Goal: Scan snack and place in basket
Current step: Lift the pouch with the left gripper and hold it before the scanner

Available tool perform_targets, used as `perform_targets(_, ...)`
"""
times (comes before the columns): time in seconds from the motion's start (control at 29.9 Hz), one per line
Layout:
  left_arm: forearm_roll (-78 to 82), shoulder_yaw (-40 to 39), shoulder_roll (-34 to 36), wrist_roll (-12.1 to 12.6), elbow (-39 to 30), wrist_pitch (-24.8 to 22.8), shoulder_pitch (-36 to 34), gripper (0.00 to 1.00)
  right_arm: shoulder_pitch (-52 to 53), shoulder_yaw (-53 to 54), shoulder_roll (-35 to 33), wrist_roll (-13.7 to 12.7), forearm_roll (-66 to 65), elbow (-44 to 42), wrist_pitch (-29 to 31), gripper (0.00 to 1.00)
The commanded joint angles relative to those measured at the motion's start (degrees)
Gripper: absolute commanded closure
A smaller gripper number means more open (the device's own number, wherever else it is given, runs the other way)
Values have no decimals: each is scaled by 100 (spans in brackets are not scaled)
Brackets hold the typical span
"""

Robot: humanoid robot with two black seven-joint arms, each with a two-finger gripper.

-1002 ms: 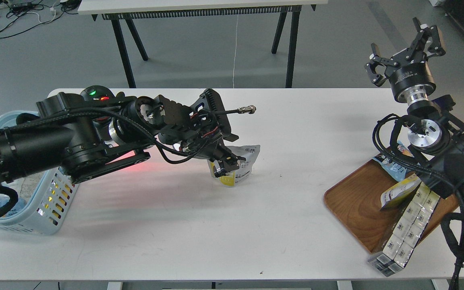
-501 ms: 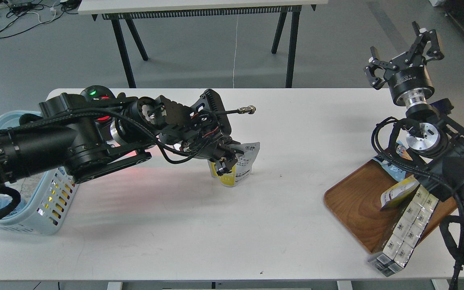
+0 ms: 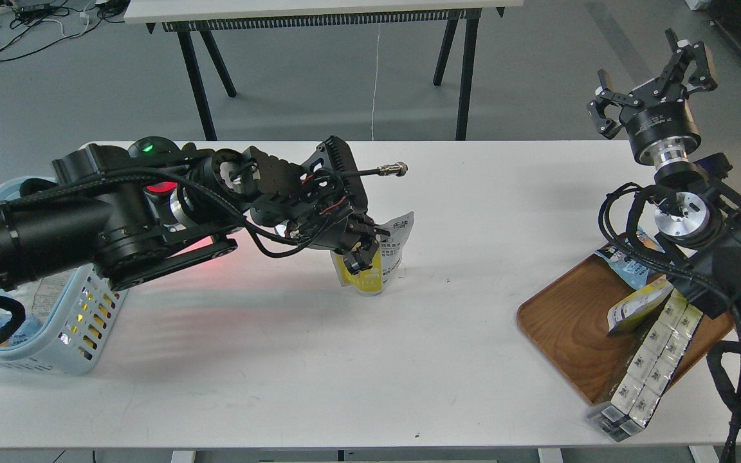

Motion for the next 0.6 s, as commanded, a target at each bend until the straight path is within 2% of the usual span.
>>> perform_targets(0.0,-1,-332,508,-181,-352,0,173,100,12,1,-81,-10,1,0,0,0)
perform_targets(0.2,-1,-648,1352,-216,-458,0,235,100,21,1,-116,-10,1,8,0,0)
perform_targets(0.37,-3,-605,2055,-225,-423,0,279,100,65,1,-116,-10,1,8,0,0)
perform_targets(0.57,-3,-587,2382,-286,-300,0,534,100,65,-7,-116,-10,1,8,0,0)
